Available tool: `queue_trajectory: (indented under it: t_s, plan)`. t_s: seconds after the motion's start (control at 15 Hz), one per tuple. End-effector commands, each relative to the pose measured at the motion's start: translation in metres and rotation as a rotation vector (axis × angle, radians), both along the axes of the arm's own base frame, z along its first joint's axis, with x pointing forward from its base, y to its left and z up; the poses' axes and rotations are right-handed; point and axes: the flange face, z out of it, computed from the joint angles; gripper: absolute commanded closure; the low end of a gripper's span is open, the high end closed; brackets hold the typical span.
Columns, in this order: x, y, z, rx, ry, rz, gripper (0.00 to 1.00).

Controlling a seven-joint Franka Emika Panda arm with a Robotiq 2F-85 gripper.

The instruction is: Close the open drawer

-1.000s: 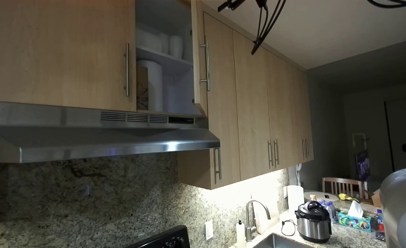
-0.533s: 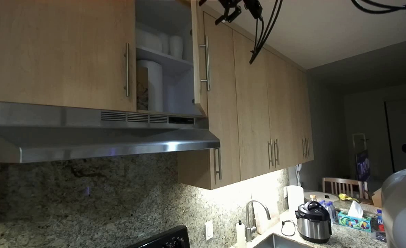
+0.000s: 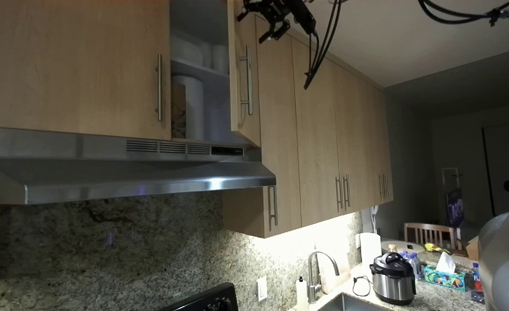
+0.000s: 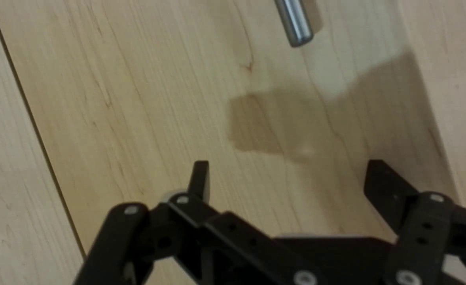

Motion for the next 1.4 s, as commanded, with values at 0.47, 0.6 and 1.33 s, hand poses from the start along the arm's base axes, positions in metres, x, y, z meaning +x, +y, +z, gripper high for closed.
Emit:
queue_trajectory:
  t_s: [0.47,0.6,1.33]
  plan:
    - [0.034,0.039,-0.028,-0.049,0.042,-0.021,0.00]
    - [0.041,0.045,-0.027,-0.056,0.020,-0.045,0.00]
    - [0.075,0.078,-0.041,-0.115,0.038,-0.071,0.00]
